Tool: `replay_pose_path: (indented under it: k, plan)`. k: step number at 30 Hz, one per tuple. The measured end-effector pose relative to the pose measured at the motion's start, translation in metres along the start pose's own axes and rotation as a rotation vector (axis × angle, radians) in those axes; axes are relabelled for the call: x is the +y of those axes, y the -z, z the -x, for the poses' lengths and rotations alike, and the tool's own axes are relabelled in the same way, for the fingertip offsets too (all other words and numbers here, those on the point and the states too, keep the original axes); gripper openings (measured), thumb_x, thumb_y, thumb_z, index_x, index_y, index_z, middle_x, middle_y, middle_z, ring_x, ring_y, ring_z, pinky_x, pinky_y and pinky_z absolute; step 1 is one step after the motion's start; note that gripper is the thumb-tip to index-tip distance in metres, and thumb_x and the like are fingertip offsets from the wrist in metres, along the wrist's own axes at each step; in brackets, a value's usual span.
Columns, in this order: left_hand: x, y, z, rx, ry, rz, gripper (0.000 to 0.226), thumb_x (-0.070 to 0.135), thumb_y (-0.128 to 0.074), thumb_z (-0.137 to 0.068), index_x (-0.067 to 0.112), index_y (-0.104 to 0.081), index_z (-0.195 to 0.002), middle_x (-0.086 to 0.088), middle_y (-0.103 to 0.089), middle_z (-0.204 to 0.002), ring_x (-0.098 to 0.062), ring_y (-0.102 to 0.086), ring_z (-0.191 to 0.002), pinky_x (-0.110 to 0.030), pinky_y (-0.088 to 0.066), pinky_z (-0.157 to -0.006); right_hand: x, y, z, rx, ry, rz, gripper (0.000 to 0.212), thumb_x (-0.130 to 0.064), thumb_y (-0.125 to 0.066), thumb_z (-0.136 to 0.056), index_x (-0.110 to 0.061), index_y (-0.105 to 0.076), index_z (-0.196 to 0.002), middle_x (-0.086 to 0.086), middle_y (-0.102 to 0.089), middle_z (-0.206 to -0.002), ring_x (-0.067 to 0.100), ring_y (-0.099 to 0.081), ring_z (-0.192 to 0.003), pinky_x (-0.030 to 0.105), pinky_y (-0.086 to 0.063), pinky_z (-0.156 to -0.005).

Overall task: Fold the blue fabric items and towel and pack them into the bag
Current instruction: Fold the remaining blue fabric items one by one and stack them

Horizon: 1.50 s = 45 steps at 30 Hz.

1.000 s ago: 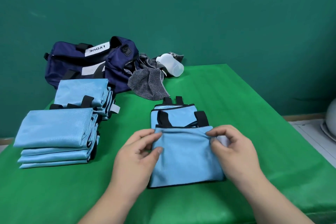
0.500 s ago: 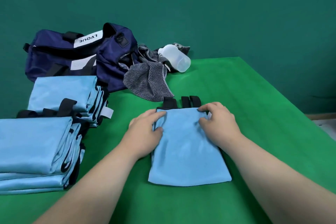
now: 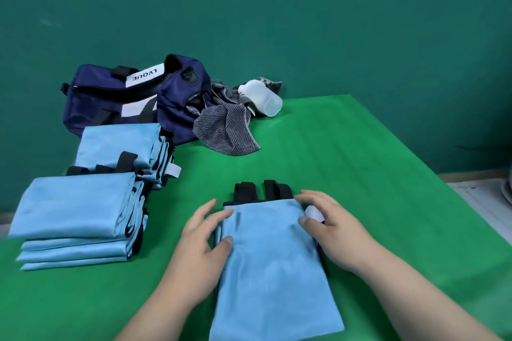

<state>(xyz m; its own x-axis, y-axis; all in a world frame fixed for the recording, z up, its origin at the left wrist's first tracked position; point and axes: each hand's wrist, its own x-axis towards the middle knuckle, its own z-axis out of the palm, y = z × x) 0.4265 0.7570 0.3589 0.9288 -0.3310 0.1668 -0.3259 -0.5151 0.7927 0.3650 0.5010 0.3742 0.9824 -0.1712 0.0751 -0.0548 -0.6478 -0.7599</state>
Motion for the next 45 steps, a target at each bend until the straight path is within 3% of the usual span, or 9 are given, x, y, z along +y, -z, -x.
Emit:
replay_pose_path:
  k: [4, 9, 13, 20, 27, 32, 37, 41, 45]
  plan:
    - [0.024, 0.004, 0.024, -0.109, -0.19, -0.104, 0.037, 0.048, -0.055, -0.091, 0.044, -0.056, -0.127, 0.032, -0.013, -0.156, 0.006, -0.001, -0.147, -0.028, -0.008, -0.12, -0.014, -0.003, 0.02, 0.083, 0.052, 0.102, 0.042, -0.024, -0.055, -0.097, -0.029, -0.052, -0.139, -0.017, -0.036, -0.151, 0.002, -0.033, -0.139, 0.028, -0.032, -0.114]
    - [0.033, -0.001, 0.006, -0.465, -0.302, -0.797, 0.084, 0.079, -0.024, -0.084, 0.039, -0.01, -0.156, 0.016, 0.019, -0.162, -0.003, 0.03, -0.144, -0.048, 0.016, -0.12, -0.032, -0.027, 0.021, -0.106, 0.176, 0.651, 0.059, -0.045, -0.038, -0.099, -0.024, -0.029, -0.153, -0.001, -0.007, -0.167, 0.021, 0.006, -0.154, 0.049, 0.003, -0.123]
    - [0.015, 0.004, 0.014, -0.52, -0.212, -0.813, 0.101, 0.091, -0.008, -0.07, 0.04, 0.006, -0.156, 0.02, 0.031, -0.156, 0.0, 0.037, -0.139, -0.05, 0.016, -0.119, -0.028, -0.029, 0.02, -0.142, 0.239, 0.808, 0.07, -0.061, -0.021, -0.094, -0.027, -0.024, -0.155, 0.0, 0.0, -0.168, 0.025, 0.018, -0.152, 0.059, 0.014, -0.117]
    - [0.011, 0.005, 0.017, -0.495, -0.213, -0.812, 0.108, 0.094, -0.002, -0.062, 0.04, 0.011, -0.155, 0.018, 0.037, -0.154, -0.002, 0.041, -0.138, -0.048, 0.014, -0.121, -0.019, -0.028, 0.022, -0.247, 0.19, 0.704, 0.075, -0.063, -0.026, -0.096, -0.031, -0.001, -0.159, -0.007, 0.021, -0.164, 0.012, 0.021, -0.151, 0.045, 0.006, -0.124]
    - [0.002, 0.011, 0.0, -0.512, -0.251, -0.743, 0.108, 0.094, -0.038, -0.066, 0.046, 0.001, -0.154, 0.025, 0.027, -0.157, 0.002, 0.037, -0.139, -0.045, 0.012, -0.122, -0.017, -0.031, 0.019, -0.238, 0.144, 0.696, 0.077, -0.063, -0.029, -0.096, -0.03, 0.001, -0.159, -0.007, 0.024, -0.163, 0.01, 0.022, -0.15, 0.04, 0.008, -0.124]
    - [0.003, 0.016, 0.009, -0.49, -0.313, -0.696, 0.094, 0.09, -0.012, -0.072, 0.046, 0.0, -0.154, 0.018, 0.032, -0.157, -0.001, 0.041, -0.137, -0.043, 0.017, -0.12, -0.011, -0.021, 0.022, -0.247, 0.149, 0.516, 0.074, -0.065, -0.03, -0.092, -0.04, -0.008, -0.158, -0.019, 0.025, -0.16, 0.002, 0.028, -0.146, 0.04, 0.005, -0.124]
    - [-0.004, 0.029, 0.051, -0.413, -0.356, -0.664, 0.077, 0.079, -0.009, -0.086, 0.044, -0.009, -0.155, 0.017, 0.023, -0.16, 0.001, 0.033, -0.142, -0.038, 0.017, -0.119, -0.002, -0.015, 0.067, -0.206, 0.202, 0.547, 0.077, -0.069, -0.018, -0.084, -0.042, -0.015, -0.156, -0.021, 0.021, -0.16, 0.001, 0.032, -0.144, 0.039, 0.008, -0.124]
    - [-0.012, 0.04, 0.084, -0.177, -0.314, -0.601, 0.082, 0.079, -0.004, -0.089, 0.036, -0.037, -0.15, 0.013, -0.017, -0.163, -0.008, -0.006, -0.151, -0.036, -0.006, -0.123, 0.003, -0.013, 0.098, 0.001, 0.233, 0.405, 0.061, -0.057, -0.028, -0.091, -0.036, -0.045, -0.147, -0.025, -0.009, -0.161, 0.002, 0.013, -0.15, 0.039, -0.001, -0.124]
    - [-0.015, 0.044, 0.126, -0.198, -0.365, -0.536, 0.069, 0.072, -0.019, -0.096, 0.032, -0.05, -0.142, 0.013, -0.033, -0.156, -0.01, -0.026, -0.146, -0.032, -0.021, -0.119, 0.01, -0.016, 0.131, 0.101, 0.274, 0.289, 0.048, -0.051, -0.046, -0.089, -0.033, -0.062, -0.13, -0.023, -0.043, -0.148, 0.004, -0.016, -0.15, 0.044, -0.026, -0.12]
